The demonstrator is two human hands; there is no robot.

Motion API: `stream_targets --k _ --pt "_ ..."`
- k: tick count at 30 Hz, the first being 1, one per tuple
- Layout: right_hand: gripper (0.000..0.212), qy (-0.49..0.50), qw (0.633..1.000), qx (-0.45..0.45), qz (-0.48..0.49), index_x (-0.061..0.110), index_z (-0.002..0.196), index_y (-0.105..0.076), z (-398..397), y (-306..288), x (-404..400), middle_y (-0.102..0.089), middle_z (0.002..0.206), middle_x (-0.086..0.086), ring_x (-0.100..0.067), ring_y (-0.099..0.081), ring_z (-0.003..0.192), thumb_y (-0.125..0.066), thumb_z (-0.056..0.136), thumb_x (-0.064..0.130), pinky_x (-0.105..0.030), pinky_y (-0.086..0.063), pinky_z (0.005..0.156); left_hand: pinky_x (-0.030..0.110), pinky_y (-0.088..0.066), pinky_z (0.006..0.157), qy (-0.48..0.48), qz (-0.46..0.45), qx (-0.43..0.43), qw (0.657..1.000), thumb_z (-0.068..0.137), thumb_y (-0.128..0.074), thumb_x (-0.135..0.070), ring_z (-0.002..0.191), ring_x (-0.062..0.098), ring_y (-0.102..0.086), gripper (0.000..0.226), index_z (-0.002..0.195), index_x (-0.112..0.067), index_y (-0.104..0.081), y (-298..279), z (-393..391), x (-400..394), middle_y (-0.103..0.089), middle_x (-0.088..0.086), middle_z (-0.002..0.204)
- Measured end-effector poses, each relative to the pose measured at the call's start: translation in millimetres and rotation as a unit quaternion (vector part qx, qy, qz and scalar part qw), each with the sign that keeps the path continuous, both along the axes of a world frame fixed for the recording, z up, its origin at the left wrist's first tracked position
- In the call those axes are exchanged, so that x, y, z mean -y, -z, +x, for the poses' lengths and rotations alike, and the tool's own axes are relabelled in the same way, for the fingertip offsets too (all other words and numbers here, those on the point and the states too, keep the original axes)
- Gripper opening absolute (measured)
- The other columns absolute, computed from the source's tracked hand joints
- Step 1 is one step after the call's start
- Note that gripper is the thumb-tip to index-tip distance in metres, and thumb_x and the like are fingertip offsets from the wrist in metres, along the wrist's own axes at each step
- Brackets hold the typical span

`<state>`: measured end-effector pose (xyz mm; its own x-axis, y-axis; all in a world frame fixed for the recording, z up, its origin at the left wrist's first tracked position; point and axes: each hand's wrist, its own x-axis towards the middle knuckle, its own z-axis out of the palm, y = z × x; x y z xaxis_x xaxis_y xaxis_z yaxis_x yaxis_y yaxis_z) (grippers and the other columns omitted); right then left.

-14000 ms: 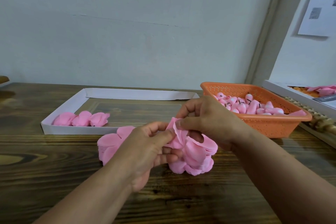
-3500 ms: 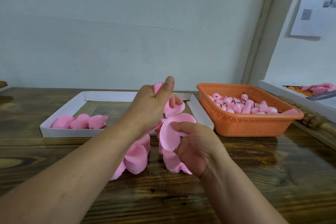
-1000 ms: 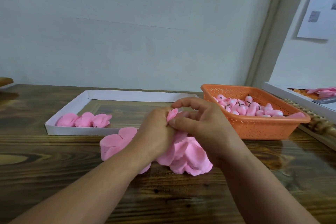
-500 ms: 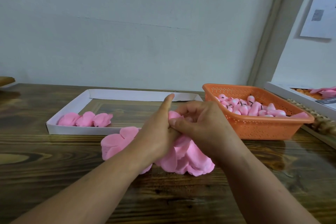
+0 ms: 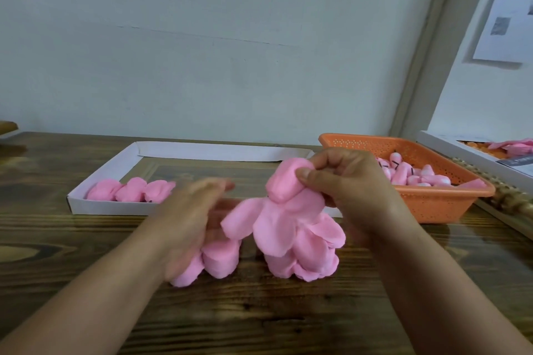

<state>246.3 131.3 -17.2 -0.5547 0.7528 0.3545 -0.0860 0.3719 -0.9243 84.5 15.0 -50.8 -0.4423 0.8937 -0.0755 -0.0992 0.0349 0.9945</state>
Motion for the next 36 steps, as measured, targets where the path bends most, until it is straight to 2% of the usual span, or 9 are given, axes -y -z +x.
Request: stream_targets --k 3,9,18,22,26,29,31,34,36 --pt "0.013 -0.071 0.994 -0.054 -0.06 0.008 0.061 -0.062 0 -9 6 -0.059 0.05 -0.004 -0.01 -0.053 0.044 -0.069 0.07 0.001 -0.017 -0.043 0.041 0.026 -0.054 0.055 0.041 -0.024 -0.021 0.999 0.097 -0.049 -0.012 0.06 0.016 -0.066 0.02 0.104 -0.002 -0.065 16 9 10 -0.071 0.01 0.072" --pt "0.011 -0.102 0.994 -0.034 -0.019 0.011 0.06 -0.064 1 -16 11 -0.055 0.057 -0.013 -0.016 -0.049 0.049 -0.069 0.068 0.006 -0.02 -0.039 0.044 0.024 -0.053 0.057 0.181 0.075 -0.023 0.98 0.056 -0.082 -0.027 0.066 0.016 -0.066 0.029 0.083 -0.018 -0.077 7 34 14 -0.072 0.012 0.079" --pt "0.016 -0.063 0.995 0.022 0.079 0.003 0.074 -0.062 5 -8 7 -0.051 0.072 -0.043 -0.026 -0.046 0.066 -0.067 0.066 0.017 -0.04 -0.035 0.063 0.028 -0.055 0.05 0.222 -0.011 0.334 0.916 0.077 -0.058 -0.056 0.061 0.022 -0.069 0.059 0.081 0.0 -0.077 17 56 17 -0.072 0.016 0.081" --pt "0.013 -0.055 0.996 0.003 0.071 0.005 0.07 -0.063 8 -7 0 -0.053 0.062 -0.037 -0.024 -0.046 0.064 -0.068 0.066 0.016 -0.038 -0.037 0.062 0.04 -0.058 0.069 0.282 0.032 0.389 0.876 0.073 -0.07 -0.058 0.087 0.031 -0.071 0.063 0.1 -0.001 -0.074 23 62 16 -0.071 0.017 0.106" --pt "0.017 -0.059 0.995 -0.009 0.079 0.01 0.062 -0.065 11 -8 -9 -0.055 0.054 -0.014 -0.017 -0.049 0.073 -0.072 0.075 0.002 -0.011 -0.045 0.061 0.044 -0.055 0.082 0.317 0.08 0.306 0.894 0.045 -0.084 -0.019 0.116 0.025 -0.061 0.072 0.115 -0.025 -0.07 31 71 12 -0.066 0.003 0.124" --pt "0.011 -0.065 0.995 -0.016 0.067 0.009 0.062 -0.064 10 -9 -7 -0.054 0.055 -0.015 -0.016 -0.05 0.072 -0.073 0.069 0.008 -0.011 -0.046 0.06 0.036 -0.053 0.089 0.22 0.099 0.067 0.968 0.071 -0.059 0.008 0.112 0.017 -0.063 0.06 0.119 -0.027 -0.065 39 73 7 -0.068 -0.003 0.119" --pt "0.017 -0.06 0.996 -0.02 0.069 0.01 0.061 -0.064 10 -8 -8 -0.054 0.053 -0.013 -0.016 -0.05 0.071 -0.073 0.073 0.002 -0.011 -0.046 0.059 0.043 -0.048 0.098 0.126 0.125 -0.073 0.981 0.082 -0.055 -0.002 0.107 0.015 -0.065 0.043 0.119 -0.023 -0.063 38 69 3 -0.071 -0.001 0.111" --pt "0.02 -0.045 0.996 -0.014 0.077 0.011 0.064 -0.064 10 -9 -9 -0.055 0.052 -0.01 -0.016 -0.051 0.069 -0.067 0.079 -0.003 -0.015 -0.047 0.06 0.053 -0.056 0.079 0.027 0.135 -0.054 0.989 0.078 -0.062 -0.013 0.074 0.023 -0.066 0.021 0.096 -0.017 -0.073 27 62 -1 -0.072 0.014 0.085" --pt "0.018 -0.033 0.996 -0.008 0.082 0.01 0.064 -0.064 9 -10 -10 -0.055 0.053 -0.011 -0.017 -0.049 0.067 -0.07 0.078 -0.001 -0.025 -0.044 0.063 0.041 -0.058 0.064 0.028 0.122 0.041 0.991 0.076 -0.073 -0.011 0.061 0.021 -0.065 0.006 0.081 -0.013 -0.077 17 64 -3 -0.071 0.018 0.075"
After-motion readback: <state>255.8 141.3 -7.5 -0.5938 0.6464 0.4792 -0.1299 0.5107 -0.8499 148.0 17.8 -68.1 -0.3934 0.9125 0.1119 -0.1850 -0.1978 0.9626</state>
